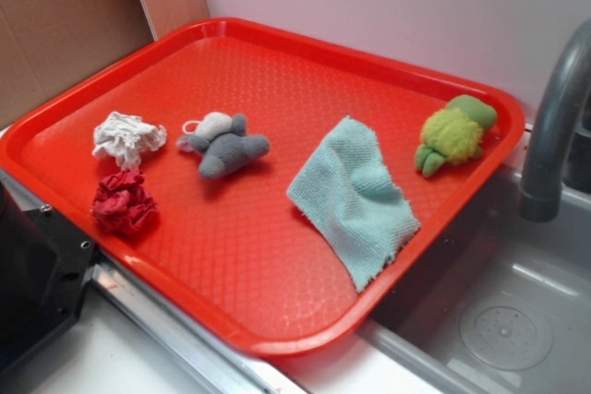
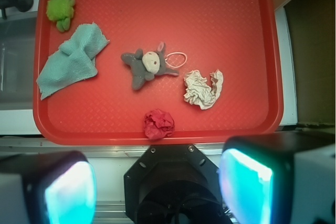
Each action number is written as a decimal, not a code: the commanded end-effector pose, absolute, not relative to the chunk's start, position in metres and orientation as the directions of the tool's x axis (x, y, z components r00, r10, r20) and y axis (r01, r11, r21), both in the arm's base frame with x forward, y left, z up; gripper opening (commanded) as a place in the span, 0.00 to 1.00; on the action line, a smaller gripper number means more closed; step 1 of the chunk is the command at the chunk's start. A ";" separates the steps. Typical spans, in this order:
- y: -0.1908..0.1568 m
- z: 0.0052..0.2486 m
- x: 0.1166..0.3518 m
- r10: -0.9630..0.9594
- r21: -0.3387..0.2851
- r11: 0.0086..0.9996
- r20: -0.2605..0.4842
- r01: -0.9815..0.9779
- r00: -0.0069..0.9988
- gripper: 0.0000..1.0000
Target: Grab the red paper.
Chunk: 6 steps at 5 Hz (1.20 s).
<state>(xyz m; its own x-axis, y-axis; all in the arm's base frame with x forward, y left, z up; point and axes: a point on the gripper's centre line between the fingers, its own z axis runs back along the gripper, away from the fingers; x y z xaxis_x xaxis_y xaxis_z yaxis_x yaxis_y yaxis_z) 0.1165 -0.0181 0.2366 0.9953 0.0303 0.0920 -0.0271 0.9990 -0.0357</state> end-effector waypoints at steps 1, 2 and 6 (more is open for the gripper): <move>-0.018 0.237 0.116 0.030 -0.036 0.999 0.092 -0.027 0.995 1.00; -0.022 0.189 0.133 -0.055 -0.037 0.997 0.132 0.060 0.990 1.00; -0.020 0.047 0.095 -0.085 -0.135 0.988 -0.063 0.076 0.994 1.00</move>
<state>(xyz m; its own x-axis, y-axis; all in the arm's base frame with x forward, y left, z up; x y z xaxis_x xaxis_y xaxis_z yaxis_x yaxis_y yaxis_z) 0.0956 -0.0184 0.0432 0.9930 -0.0878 -0.0786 0.0768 0.9882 -0.1327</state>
